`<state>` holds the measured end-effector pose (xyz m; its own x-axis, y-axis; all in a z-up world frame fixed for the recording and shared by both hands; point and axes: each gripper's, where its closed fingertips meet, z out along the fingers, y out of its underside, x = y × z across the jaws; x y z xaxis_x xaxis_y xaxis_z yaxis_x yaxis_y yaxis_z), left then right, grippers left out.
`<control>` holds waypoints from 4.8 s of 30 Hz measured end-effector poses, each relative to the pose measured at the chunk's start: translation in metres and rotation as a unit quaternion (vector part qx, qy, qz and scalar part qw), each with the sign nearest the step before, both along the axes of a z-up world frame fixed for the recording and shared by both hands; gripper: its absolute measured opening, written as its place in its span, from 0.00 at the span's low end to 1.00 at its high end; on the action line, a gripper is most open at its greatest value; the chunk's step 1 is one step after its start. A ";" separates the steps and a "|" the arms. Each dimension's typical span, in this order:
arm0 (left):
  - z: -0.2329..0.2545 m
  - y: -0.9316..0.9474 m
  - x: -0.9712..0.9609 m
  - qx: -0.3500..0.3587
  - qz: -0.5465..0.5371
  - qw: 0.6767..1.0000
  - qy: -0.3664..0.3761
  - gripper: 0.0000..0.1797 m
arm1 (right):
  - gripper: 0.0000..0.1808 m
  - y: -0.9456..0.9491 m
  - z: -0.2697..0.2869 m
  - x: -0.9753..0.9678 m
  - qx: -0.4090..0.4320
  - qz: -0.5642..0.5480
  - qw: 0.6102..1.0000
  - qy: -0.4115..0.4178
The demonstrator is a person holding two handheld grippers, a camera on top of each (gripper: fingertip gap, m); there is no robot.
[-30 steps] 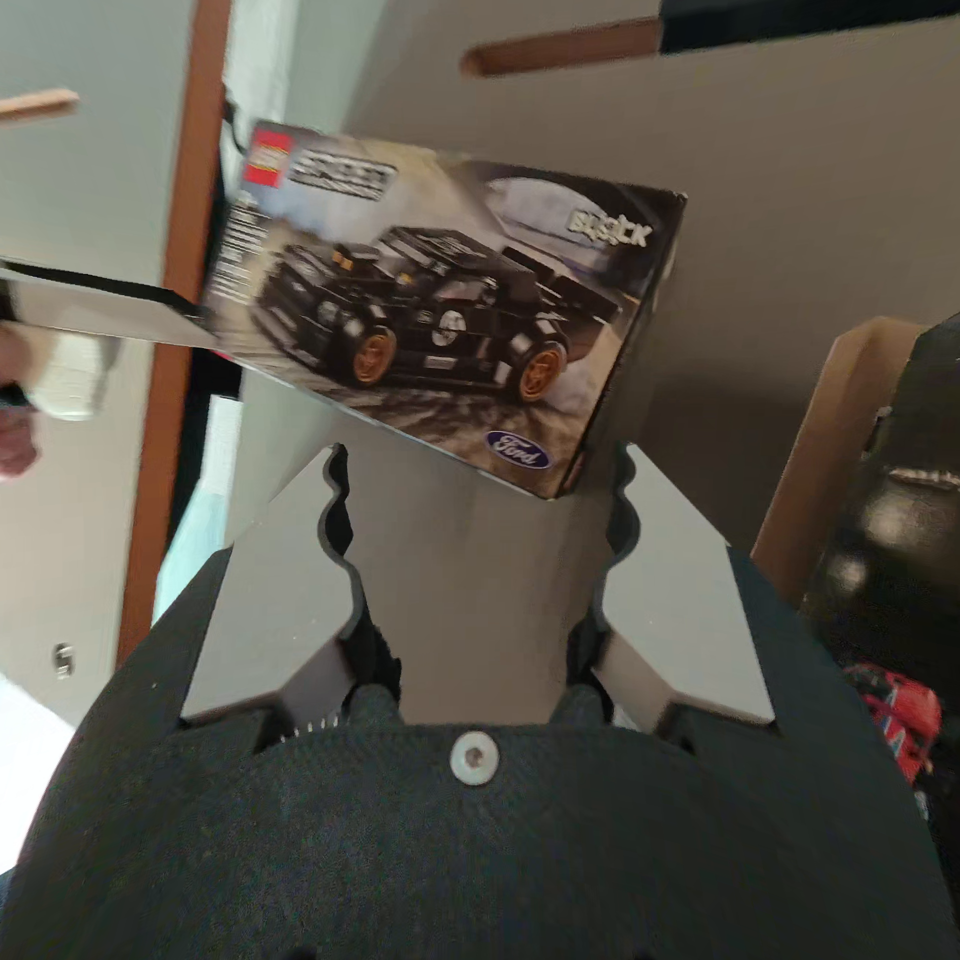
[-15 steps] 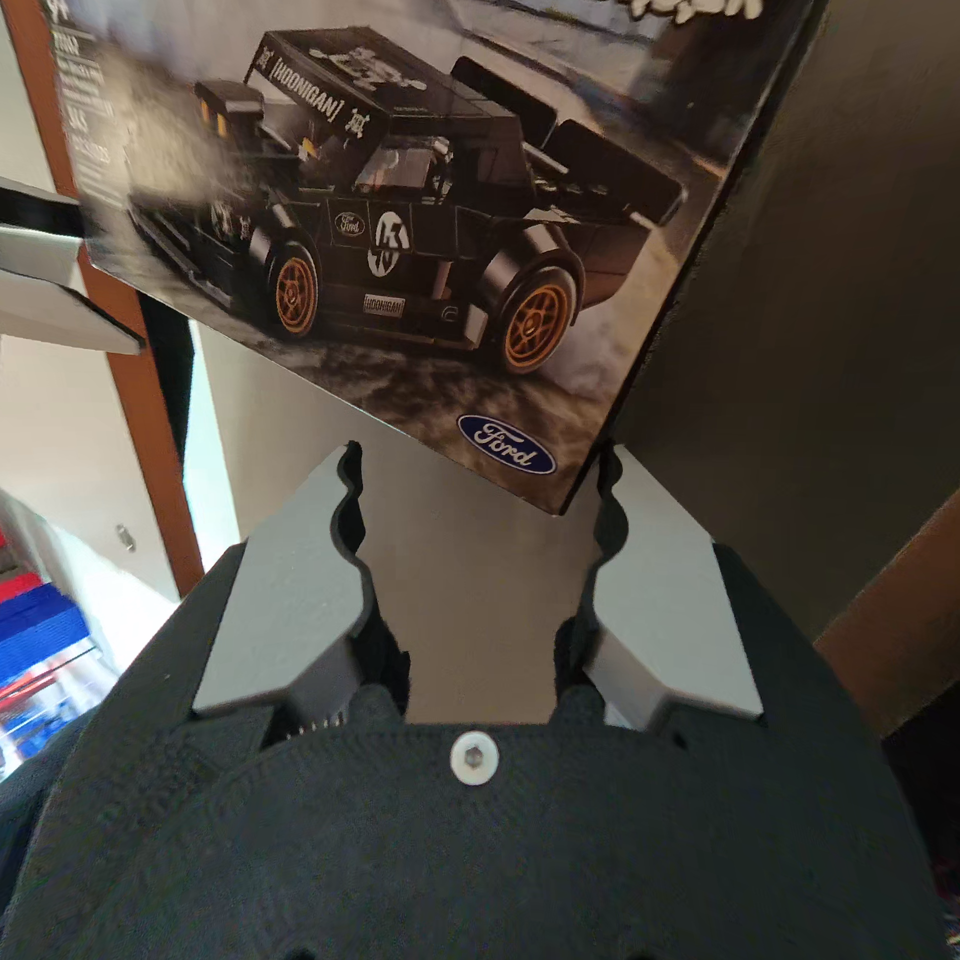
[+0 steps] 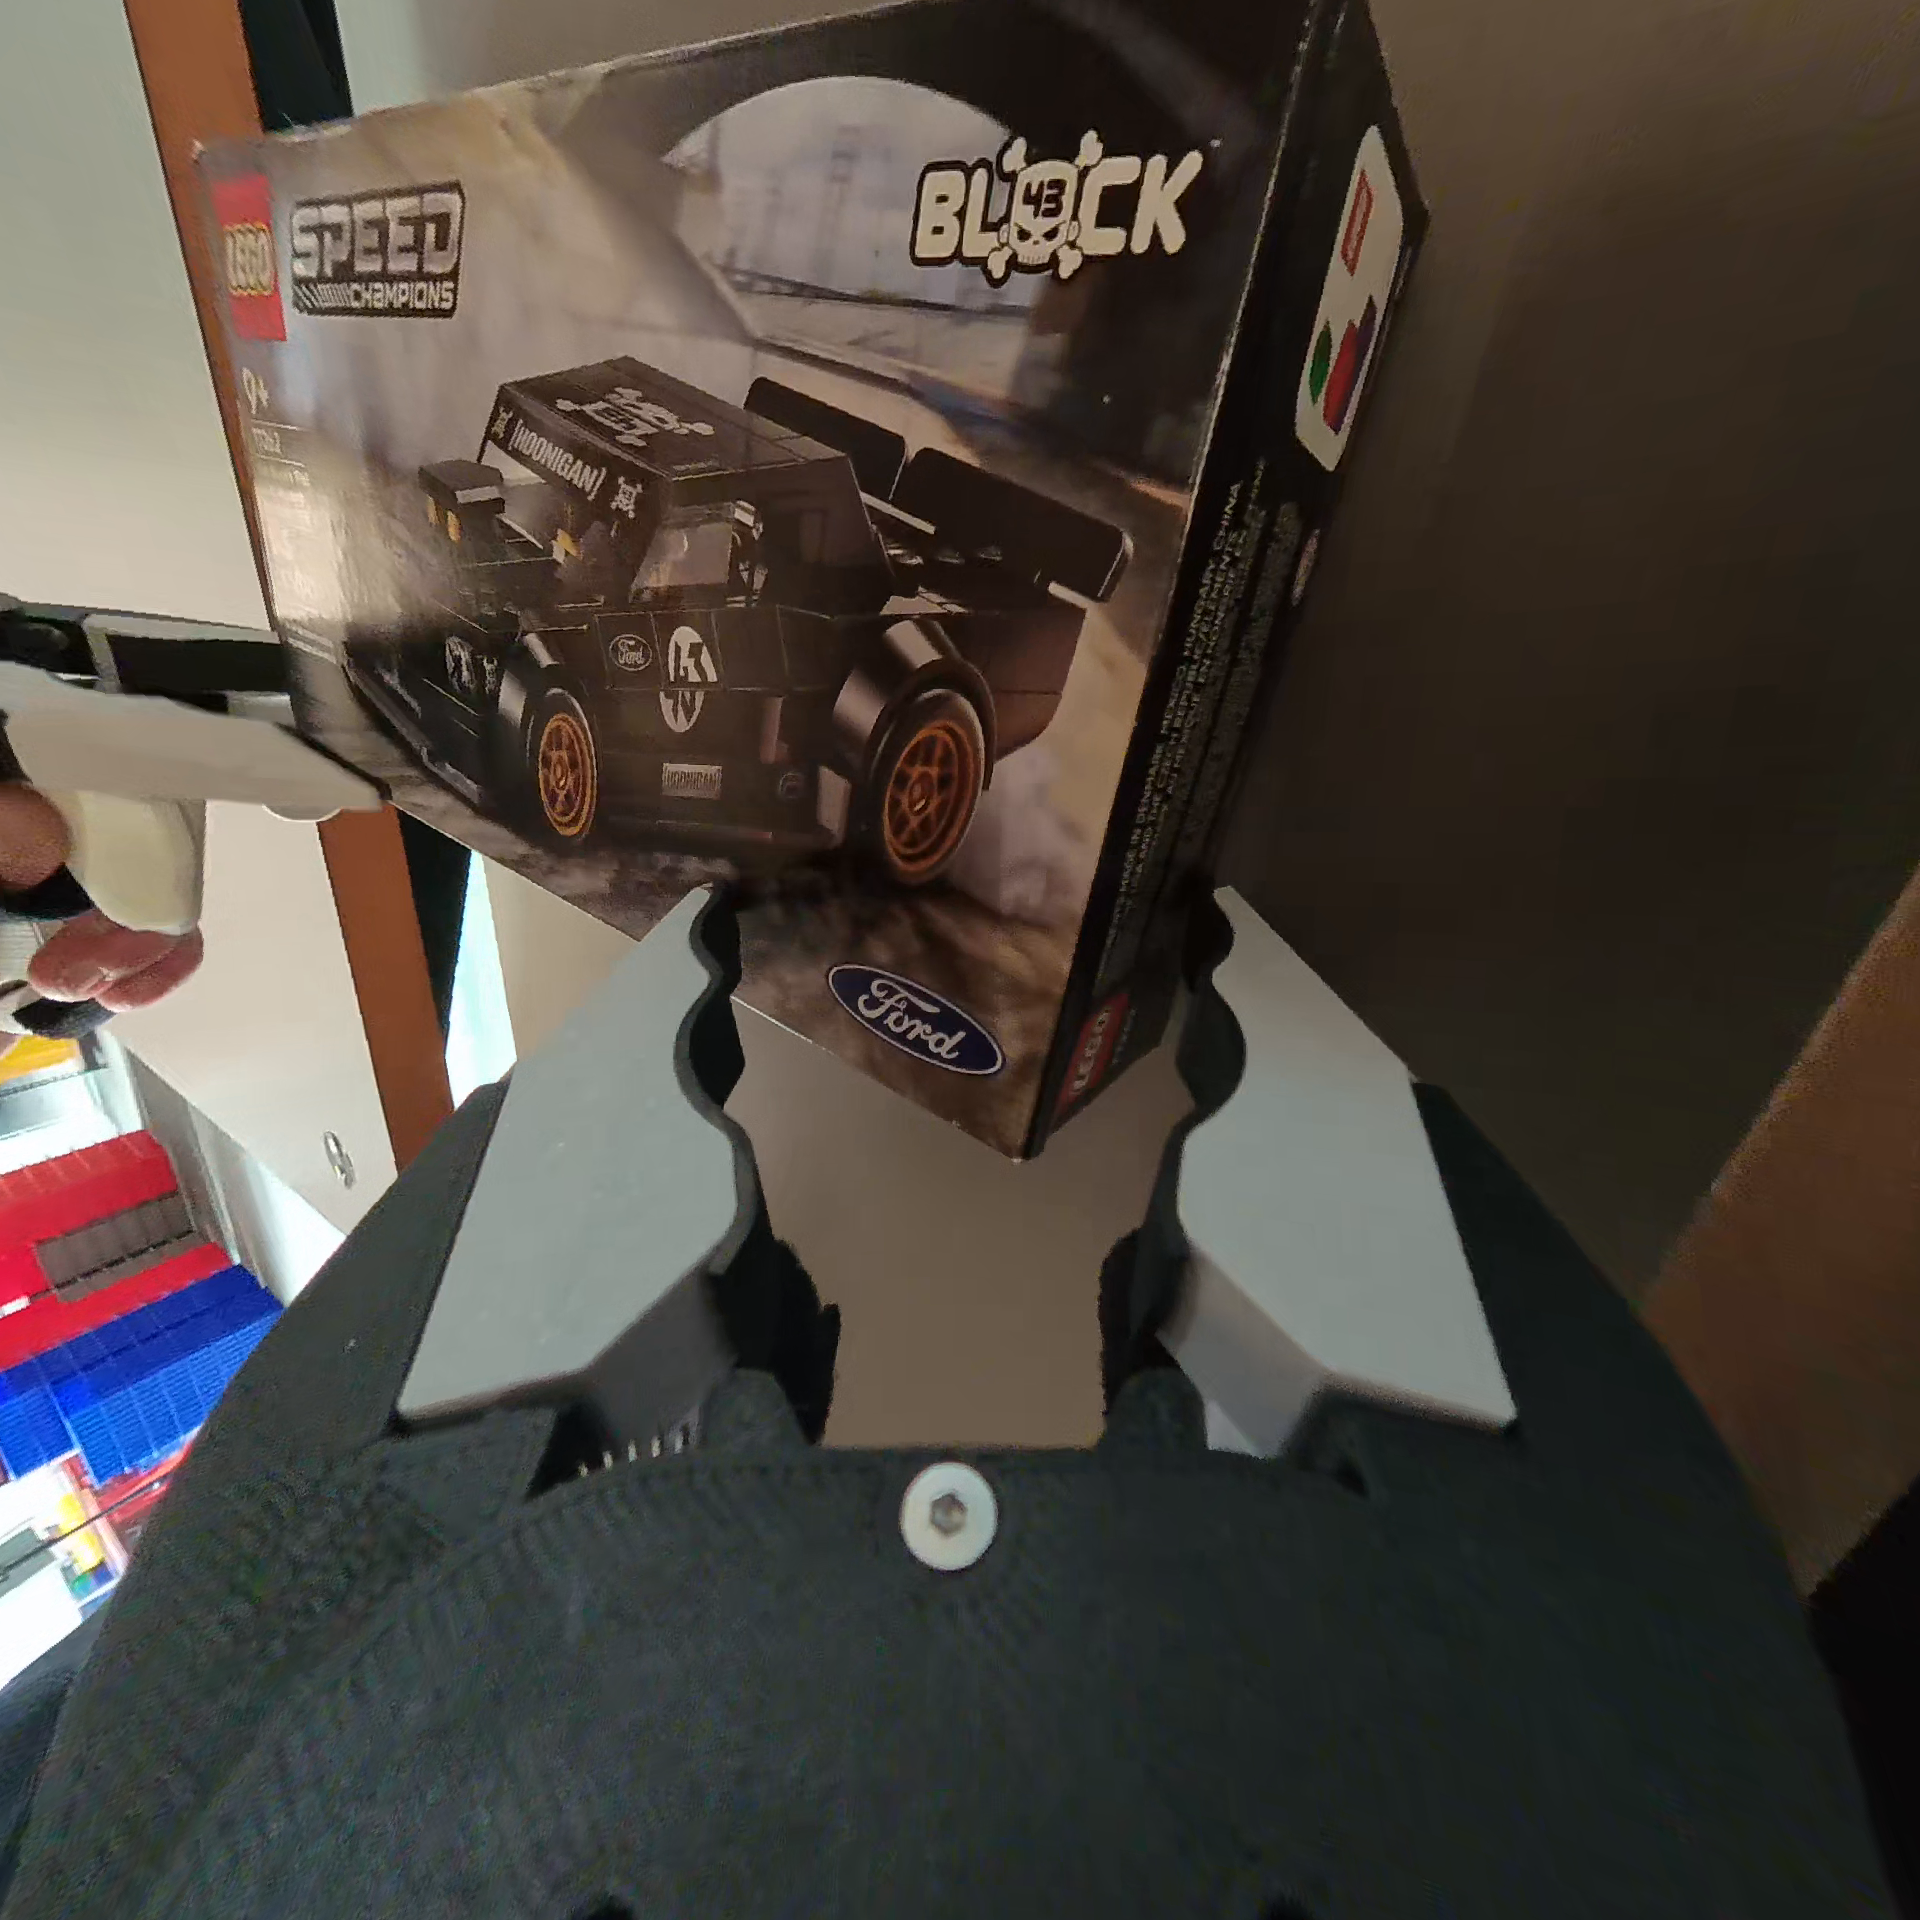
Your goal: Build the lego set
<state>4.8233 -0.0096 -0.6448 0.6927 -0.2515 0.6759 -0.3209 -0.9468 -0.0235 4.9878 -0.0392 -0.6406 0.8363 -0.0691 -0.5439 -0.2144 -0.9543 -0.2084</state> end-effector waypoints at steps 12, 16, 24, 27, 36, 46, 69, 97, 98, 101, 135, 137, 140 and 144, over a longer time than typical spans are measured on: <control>0.056 -0.001 -0.004 0.066 0.043 0.996 -0.046 0.51 | 0.47 -0.003 0.072 -0.006 0.068 0.001 0.997 -0.026; 0.085 0.000 0.000 0.089 0.057 0.992 -0.073 0.50 | 0.47 -0.001 0.107 -0.002 0.107 0.001 0.993 -0.046; 0.192 0.016 0.012 0.178 0.076 0.970 -0.148 0.49 | 0.47 0.013 0.230 0.007 0.221 0.015 0.970 -0.096; 0.249 0.029 0.014 0.222 0.085 0.954 -0.183 0.48 | 0.46 0.018 0.288 0.008 0.271 0.017 0.956 -0.114; 0.412 0.038 0.031 0.349 0.064 0.899 -0.259 0.47 | 0.46 0.003 0.450 0.019 0.382 0.013 0.907 -0.178; 0.548 0.001 0.098 0.400 -0.015 0.848 -0.346 0.46 | 0.46 -0.049 0.593 0.078 0.461 -0.034 0.857 -0.230; 0.648 -0.159 0.364 0.320 -0.249 0.807 -0.429 0.49 | 0.47 -0.192 0.695 0.366 0.436 -0.180 0.861 -0.190; 0.632 -0.184 0.366 0.343 -0.291 0.739 -0.502 0.42 | 0.46 -0.177 0.675 0.447 0.530 -0.218 0.798 -0.186; 0.631 -0.181 0.361 0.347 -0.289 0.737 -0.502 0.42 | 0.45 -0.182 0.679 0.443 0.541 -0.224 0.789 -0.188; 0.614 -0.171 0.347 0.362 -0.288 0.745 -0.481 0.42 | 0.43 -0.198 0.690 0.421 0.572 -0.216 0.769 -0.188; 0.295 -0.184 0.012 0.136 -0.163 0.943 -0.256 0.42 | 0.37 -0.148 0.421 -0.205 0.404 0.203 0.885 0.113; 0.289 -0.189 0.006 0.133 -0.169 0.943 -0.253 0.42 | 0.37 -0.154 0.422 -0.210 0.396 0.182 0.889 0.139; 0.289 -0.195 0.006 0.124 -0.170 0.941 -0.265 0.42 | 0.38 -0.162 0.428 -0.206 0.393 0.136 0.893 0.170; 0.292 -0.209 0.014 0.115 -0.188 0.933 -0.283 0.42 | 0.38 -0.173 0.435 -0.184 0.395 0.049 0.894 0.207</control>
<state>4.8372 -0.2185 -0.3524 0.0744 -0.5877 0.8057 -0.5037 -0.7194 -0.4783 4.8043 -0.2121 -0.2054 0.5337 0.5349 -0.6550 -0.3531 -0.5629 -0.7474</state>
